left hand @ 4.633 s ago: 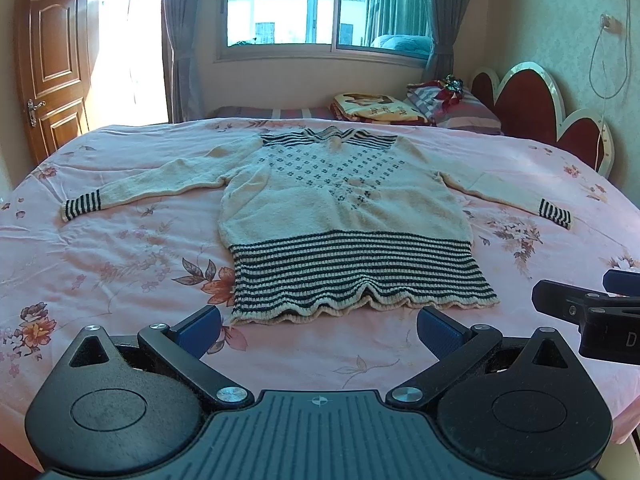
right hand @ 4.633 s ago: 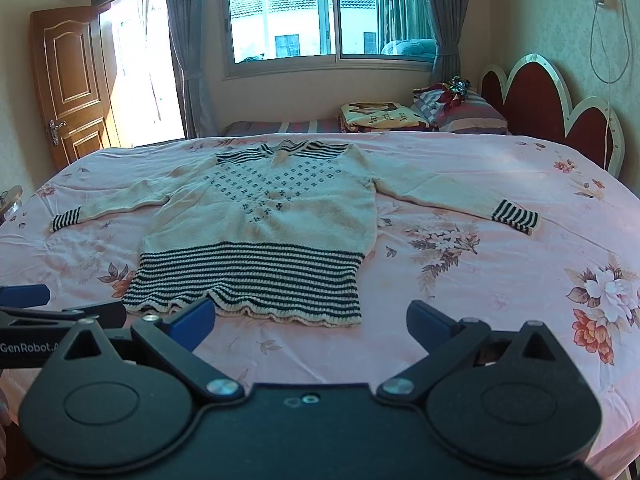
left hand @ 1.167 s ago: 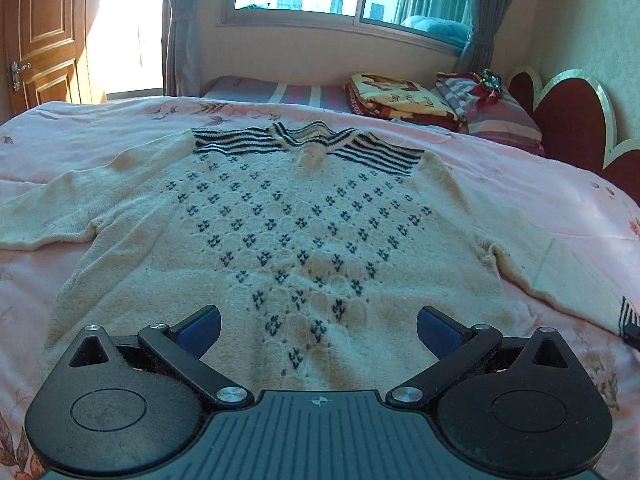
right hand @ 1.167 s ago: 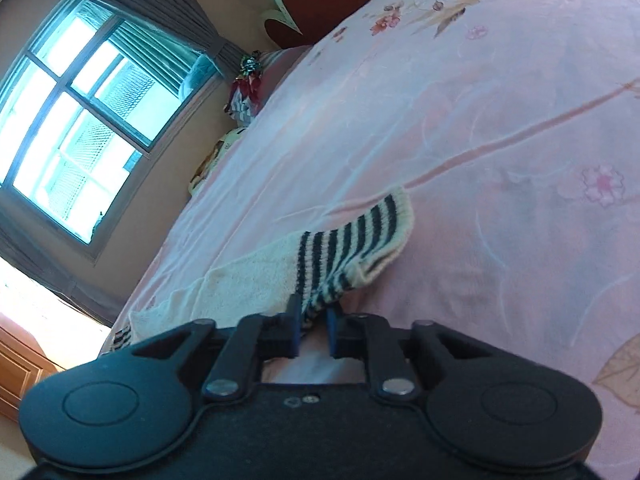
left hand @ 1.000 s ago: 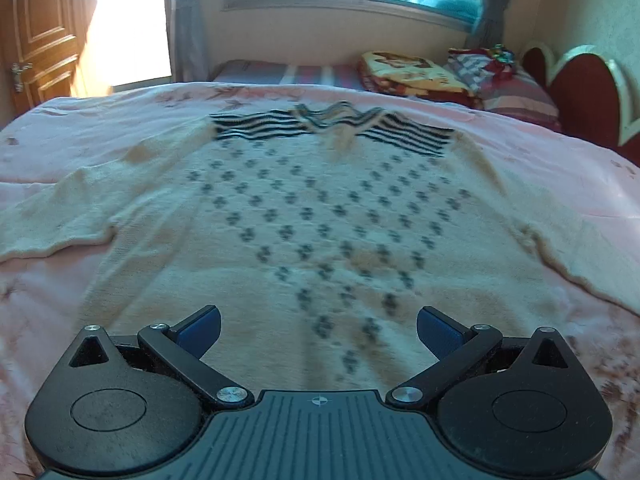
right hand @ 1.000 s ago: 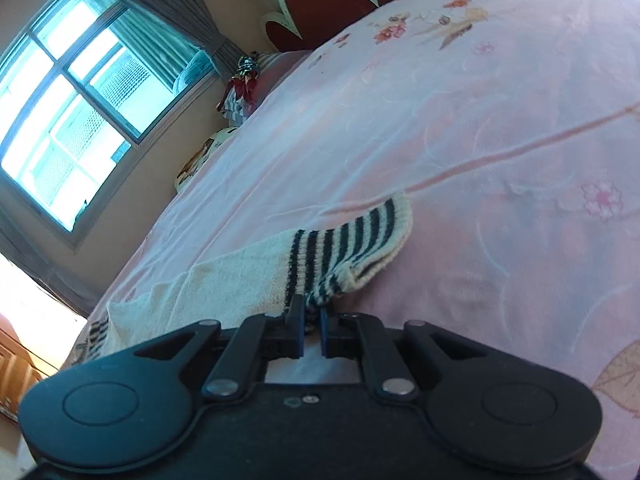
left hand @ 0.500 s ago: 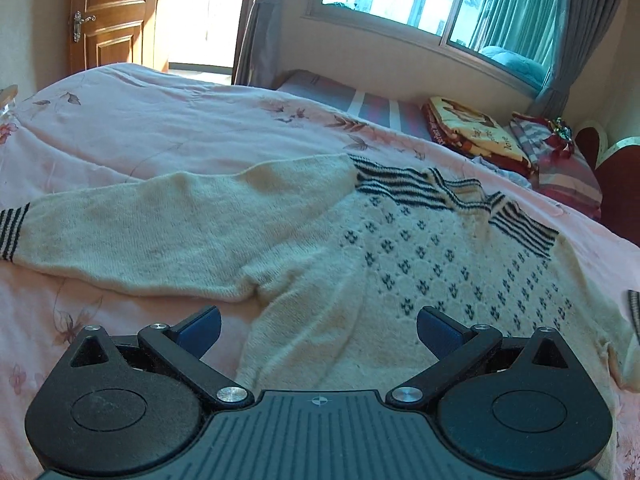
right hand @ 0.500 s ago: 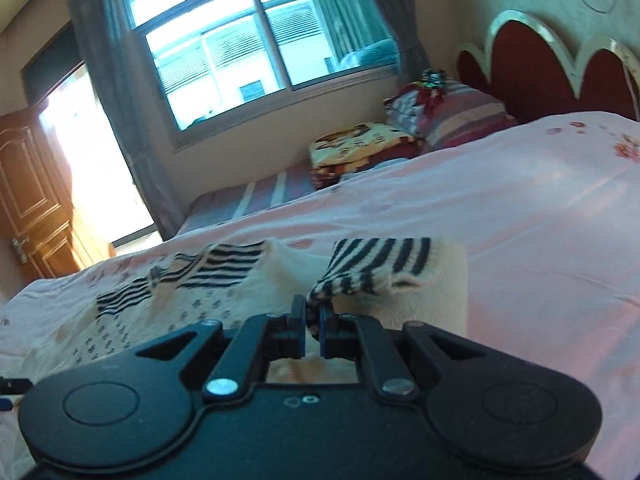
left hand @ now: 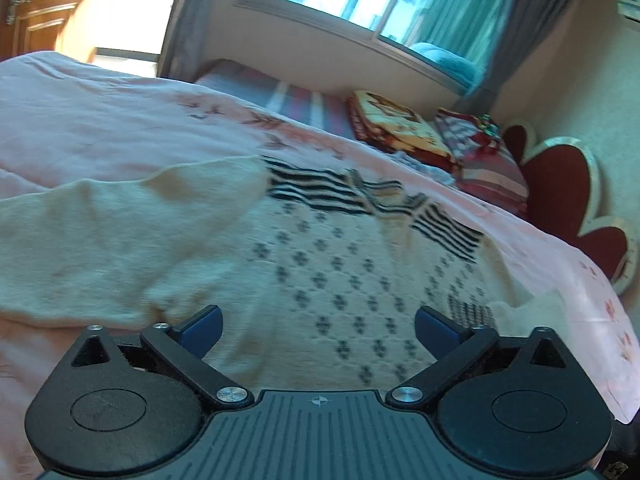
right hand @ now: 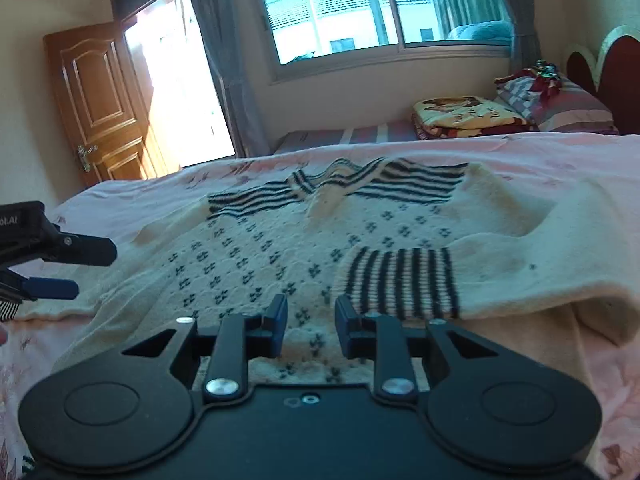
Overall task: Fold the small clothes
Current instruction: 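Carry the cuff across the sweater body with the right gripper while the left gripper approaches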
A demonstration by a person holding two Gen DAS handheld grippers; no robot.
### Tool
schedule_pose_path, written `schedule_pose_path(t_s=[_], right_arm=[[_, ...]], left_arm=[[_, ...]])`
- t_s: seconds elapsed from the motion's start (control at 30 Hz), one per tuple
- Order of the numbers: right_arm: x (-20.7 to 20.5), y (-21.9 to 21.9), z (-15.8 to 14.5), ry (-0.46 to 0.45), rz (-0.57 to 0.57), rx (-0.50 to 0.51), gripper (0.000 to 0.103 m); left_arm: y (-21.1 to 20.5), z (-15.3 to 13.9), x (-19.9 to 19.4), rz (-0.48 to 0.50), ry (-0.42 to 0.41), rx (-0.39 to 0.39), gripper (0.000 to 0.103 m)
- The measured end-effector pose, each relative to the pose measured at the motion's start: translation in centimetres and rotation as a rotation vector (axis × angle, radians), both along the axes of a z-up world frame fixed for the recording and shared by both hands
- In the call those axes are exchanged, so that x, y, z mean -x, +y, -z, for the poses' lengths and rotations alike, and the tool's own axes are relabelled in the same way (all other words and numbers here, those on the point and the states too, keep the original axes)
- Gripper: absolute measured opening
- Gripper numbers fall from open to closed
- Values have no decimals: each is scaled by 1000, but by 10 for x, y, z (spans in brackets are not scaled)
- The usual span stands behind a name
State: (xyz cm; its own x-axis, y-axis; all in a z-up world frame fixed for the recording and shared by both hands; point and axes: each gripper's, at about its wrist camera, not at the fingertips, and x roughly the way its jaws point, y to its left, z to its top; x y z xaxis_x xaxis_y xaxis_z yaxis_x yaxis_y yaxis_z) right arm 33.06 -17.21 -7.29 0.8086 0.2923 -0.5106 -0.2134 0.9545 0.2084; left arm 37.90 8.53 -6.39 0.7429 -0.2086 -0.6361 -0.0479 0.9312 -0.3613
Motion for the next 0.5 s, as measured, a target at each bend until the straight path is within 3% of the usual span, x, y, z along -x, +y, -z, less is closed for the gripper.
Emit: schedule_pose_path(t_s=[0.03, 0.1, 0.23, 0.3, 0.4, 0.5], right_arm=[[4, -10, -2, -5, 39, -6, 26], [3, -23, -7, -27, 102, 43, 27], [-17, -62, -1, 98, 176, -163, 37], [-19, -69, 5, 130, 181, -217, 38], [-23, -72, 16, 171, 203, -300, 38], [-25, -76, 22, 194, 244, -359, 38]], left_arm=[[-11, 3, -7, 33, 18, 11, 64], [-33, 9, -16, 71, 42, 38, 64], [-55, 10, -20, 74, 37, 39, 64], [-56, 11, -17, 66, 41, 25, 66], [-52, 12, -9, 51, 46, -26, 78], [-35, 15, -2, 21, 56, -32, 79]])
